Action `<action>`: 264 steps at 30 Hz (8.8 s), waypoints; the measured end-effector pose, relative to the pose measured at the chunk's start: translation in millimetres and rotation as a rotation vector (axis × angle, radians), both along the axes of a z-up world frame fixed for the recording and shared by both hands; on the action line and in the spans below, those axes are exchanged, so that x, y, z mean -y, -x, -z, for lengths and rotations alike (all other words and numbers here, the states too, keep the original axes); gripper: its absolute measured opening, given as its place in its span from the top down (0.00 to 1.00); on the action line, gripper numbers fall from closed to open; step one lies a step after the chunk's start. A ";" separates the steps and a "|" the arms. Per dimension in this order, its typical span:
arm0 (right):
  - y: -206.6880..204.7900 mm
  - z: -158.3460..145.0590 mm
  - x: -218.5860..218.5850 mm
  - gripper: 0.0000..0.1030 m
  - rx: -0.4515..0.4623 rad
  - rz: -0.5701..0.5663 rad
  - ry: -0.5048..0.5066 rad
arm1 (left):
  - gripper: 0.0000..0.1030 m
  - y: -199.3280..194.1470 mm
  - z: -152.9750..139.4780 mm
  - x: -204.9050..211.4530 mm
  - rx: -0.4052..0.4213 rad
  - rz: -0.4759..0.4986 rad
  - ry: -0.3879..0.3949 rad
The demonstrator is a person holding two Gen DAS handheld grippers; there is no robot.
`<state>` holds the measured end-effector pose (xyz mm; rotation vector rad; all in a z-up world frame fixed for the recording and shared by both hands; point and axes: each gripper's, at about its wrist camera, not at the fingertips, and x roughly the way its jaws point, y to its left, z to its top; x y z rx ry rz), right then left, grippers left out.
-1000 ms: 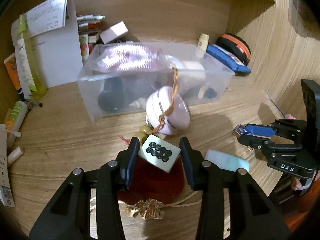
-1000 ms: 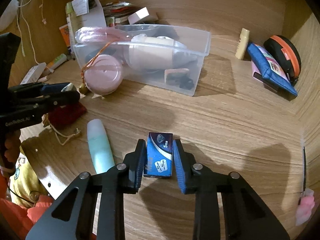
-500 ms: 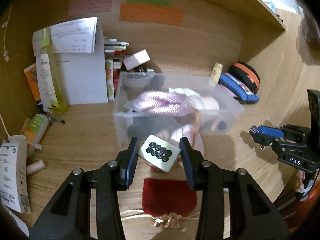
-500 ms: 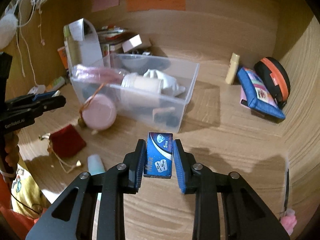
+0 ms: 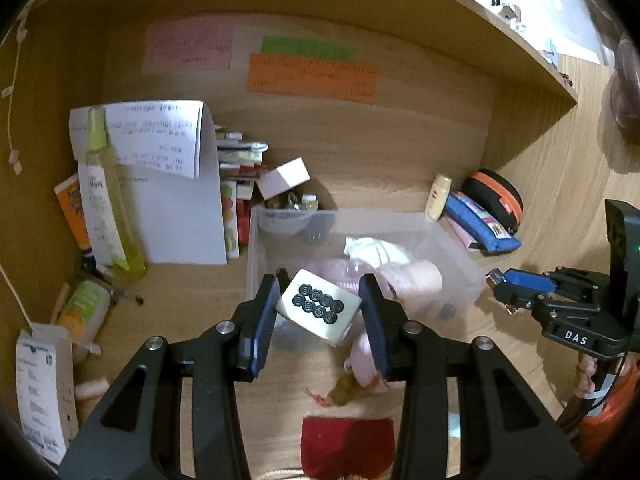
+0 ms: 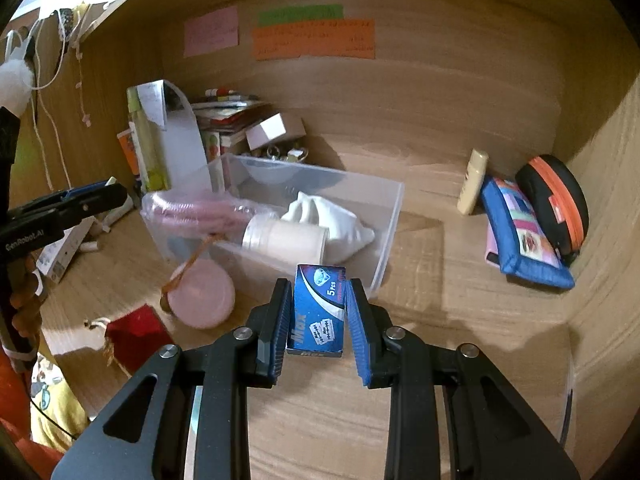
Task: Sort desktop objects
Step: 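Carry the tile over the box with the left tool while the right tool carries the card box, then release the tile into the box with the left tool while the right tool releases the card box, then grasp the red velvet pouch with the left tool while the right tool grasps the light blue bottle, then carry the red pouch toward the box with the left tool while the right tool carries the bottle, then open the left tool over the box to drop the red pouch while the right tool drops the bottle, then grasp the beaded cord with the left tool while the right tool grasps the pink round compact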
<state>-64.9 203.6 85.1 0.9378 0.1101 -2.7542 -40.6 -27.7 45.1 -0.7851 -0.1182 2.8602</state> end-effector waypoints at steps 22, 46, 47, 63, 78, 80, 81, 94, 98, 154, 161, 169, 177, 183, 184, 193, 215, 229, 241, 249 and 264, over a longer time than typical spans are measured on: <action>54.2 7.8 -0.6 0.75 0.024 -0.017 0.019 | 0.60 79.3 20.5 -40.3 0.098 0.103 0.057; 53.3 8.7 3.4 0.61 0.036 -0.022 0.032 | 0.50 73.1 15.0 -38.6 0.090 0.116 0.054; 51.6 8.2 3.6 0.56 0.030 -0.017 0.031 | 0.50 70.3 13.0 -38.3 0.083 0.114 0.058; 17.1 1.8 21.1 0.37 0.014 -0.054 0.027 | 0.33 25.2 9.7 -15.3 0.063 0.054 0.062; -20.0 43.7 43.9 0.36 0.124 -0.142 -0.086 | 0.22 -28.9 68.7 -13.7 0.240 0.061 0.112; -23.5 48.7 46.3 0.36 0.139 -0.155 -0.097 | 0.22 -31.2 75.6 -15.1 0.267 0.072 0.102; -26.5 52.4 47.7 0.36 0.146 -0.163 -0.104 | 0.22 -32.3 79.5 -16.3 0.283 0.080 0.095; -47.4 72.8 61.0 0.41 0.183 -0.218 -0.106 | 0.21 -30.6 102.7 -30.5 0.361 0.110 0.107; -47.0 78.1 67.2 0.54 0.199 -0.243 -0.113 | 0.21 -32.1 103.8 -35.2 0.351 0.120 0.139; -16.1 -7.1 18.3 0.78 -0.014 -0.097 0.093 | 0.98 -55.3 2.5 30.0 -0.013 -0.087 0.028; -9.0 -17.2 13.2 0.78 -0.045 -0.080 0.098 | 0.98 -44.0 -22.7 33.1 -0.072 -0.083 0.028; 8.2 -23.2 4.4 0.78 -0.061 -0.059 0.102 | 0.98 -22.5 -44.6 21.8 -0.120 -0.031 0.009; 33.1 -25.3 0.8 0.78 -0.060 -0.053 0.095 | 0.98 4.5 -60.2 9.0 -0.154 -0.001 0.009; 52.9 -26.7 -0.1 0.78 -0.054 -0.048 0.087 | 0.98 27.7 -63.7 0.3 -0.157 0.018 0.008; 56.7 -26.6 0.0 0.78 -0.052 -0.042 0.081 | 0.98 31.3 -62.2 -1.6 -0.151 0.023 0.007; 90.0 -17.2 0.7 0.78 -0.021 0.018 0.074 | 0.98 73.7 -29.2 -15.1 -0.053 0.035 0.008; 118.9 29.1 17.7 0.78 0.069 0.062 -0.012 | 0.92 117.3 28.4 -21.5 0.101 0.048 0.022; 102.9 12.5 20.2 0.33 -0.027 0.074 -0.045 | 0.47 95.5 7.1 -16.5 0.061 0.043 0.011; 67.9 -8.4 16.3 0.22 -0.023 0.047 0.062 | 0.20 49.5 -8.7 2.6 0.008 0.001 0.050; 39.0 -2.1 35.1 0.19 0.016 -0.015 0.031 | 0.06 23.2 3.9 17.8 0.016 -0.077 0.110; 20.8 43.4 74.4 0.19 0.182 -0.164 0.036 | 0.06 -4.5 59.3 26.6 0.180 -0.046 0.138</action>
